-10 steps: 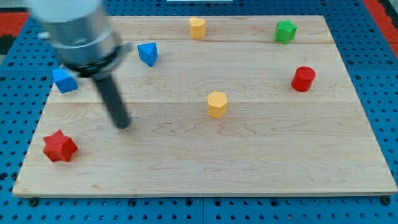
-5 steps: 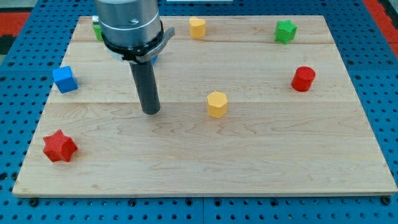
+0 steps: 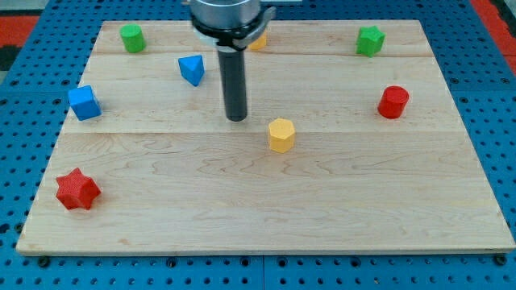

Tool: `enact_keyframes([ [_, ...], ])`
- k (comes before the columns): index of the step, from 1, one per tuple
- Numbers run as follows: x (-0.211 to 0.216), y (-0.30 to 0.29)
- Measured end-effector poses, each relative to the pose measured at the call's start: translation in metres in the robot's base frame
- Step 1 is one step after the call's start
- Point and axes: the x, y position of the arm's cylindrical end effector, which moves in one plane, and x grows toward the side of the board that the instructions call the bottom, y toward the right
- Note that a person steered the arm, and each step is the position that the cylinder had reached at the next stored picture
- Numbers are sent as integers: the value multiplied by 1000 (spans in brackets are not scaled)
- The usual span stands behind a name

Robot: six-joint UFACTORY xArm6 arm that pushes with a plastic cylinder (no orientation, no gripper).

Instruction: Move the yellow hexagon down a bit

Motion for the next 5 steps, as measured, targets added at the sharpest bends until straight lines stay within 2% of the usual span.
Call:
enact_keyframes([
  [1,2,53],
  [2,28,90],
  [3,-18,62],
  [4,-21,14],
  [5,27,63],
])
